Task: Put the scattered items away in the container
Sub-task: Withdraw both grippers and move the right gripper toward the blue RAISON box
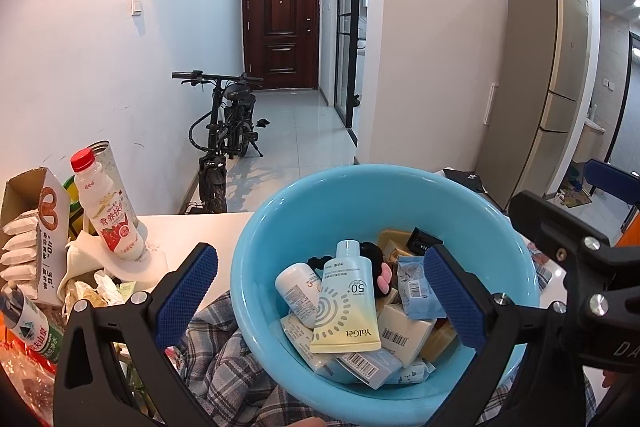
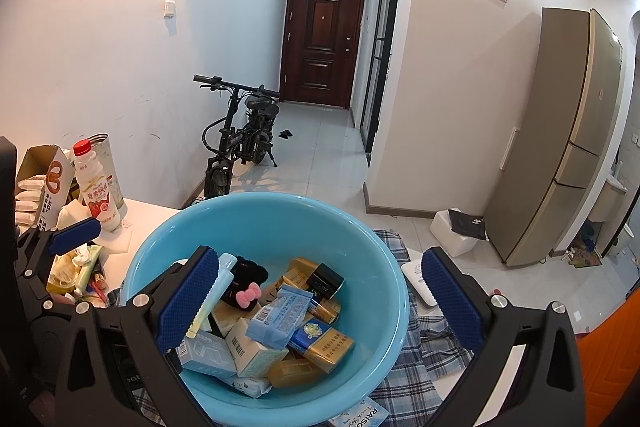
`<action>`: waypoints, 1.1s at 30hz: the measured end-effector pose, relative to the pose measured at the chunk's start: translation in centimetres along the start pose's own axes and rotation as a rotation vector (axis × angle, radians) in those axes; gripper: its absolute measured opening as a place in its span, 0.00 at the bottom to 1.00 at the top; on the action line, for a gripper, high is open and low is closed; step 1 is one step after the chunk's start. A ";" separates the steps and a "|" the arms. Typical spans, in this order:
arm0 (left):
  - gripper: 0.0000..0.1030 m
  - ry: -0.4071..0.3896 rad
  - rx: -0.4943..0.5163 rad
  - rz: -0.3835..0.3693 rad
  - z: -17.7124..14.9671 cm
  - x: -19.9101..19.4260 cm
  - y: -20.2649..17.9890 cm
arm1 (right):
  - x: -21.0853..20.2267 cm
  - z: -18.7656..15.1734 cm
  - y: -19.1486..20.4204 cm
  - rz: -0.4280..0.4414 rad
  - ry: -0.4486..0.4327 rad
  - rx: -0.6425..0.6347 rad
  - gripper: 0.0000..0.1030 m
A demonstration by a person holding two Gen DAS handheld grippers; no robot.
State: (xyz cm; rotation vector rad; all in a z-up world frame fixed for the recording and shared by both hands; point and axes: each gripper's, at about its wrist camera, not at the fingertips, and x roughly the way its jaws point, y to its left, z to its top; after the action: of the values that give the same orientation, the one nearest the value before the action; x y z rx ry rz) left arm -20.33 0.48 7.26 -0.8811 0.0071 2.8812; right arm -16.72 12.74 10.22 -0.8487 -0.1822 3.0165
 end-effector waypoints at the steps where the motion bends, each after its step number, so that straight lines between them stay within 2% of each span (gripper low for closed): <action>1: 0.99 0.001 -0.002 -0.001 0.0 0.0 0.0 | 0.0 0.0 0.0 -0.001 0.000 0.000 1.00; 14: 0.99 0.000 0.014 -0.011 0.0 -0.4 -0.5 | -0.4 0.0 0.3 -0.002 -0.004 -0.011 1.00; 19: 0.99 -0.033 0.015 -0.016 0.4 -1.9 -0.7 | -1.6 0.3 0.6 -0.004 -0.037 -0.029 1.00; 22: 0.99 -0.064 0.031 -0.014 0.5 -3.1 -1.2 | -2.8 0.4 -0.1 0.062 -0.080 0.002 1.00; 25: 0.99 -0.093 0.052 -0.011 0.5 -4.4 -2.0 | -3.8 0.0 -1.1 0.117 -0.082 0.025 1.00; 29: 1.00 -0.126 0.070 -0.009 0.1 -6.2 -3.3 | -5.4 -1.1 -2.6 0.125 -0.082 0.028 1.00; 33: 1.00 -0.117 0.100 -0.012 -0.7 -7.2 -5.0 | -7.0 -2.9 -5.3 0.146 -0.072 0.056 1.00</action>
State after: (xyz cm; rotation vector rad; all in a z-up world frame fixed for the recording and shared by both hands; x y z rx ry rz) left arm -13.42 4.52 10.85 -0.6916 0.1334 2.8878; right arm -9.40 18.10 12.04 -0.7823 -0.0373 3.1728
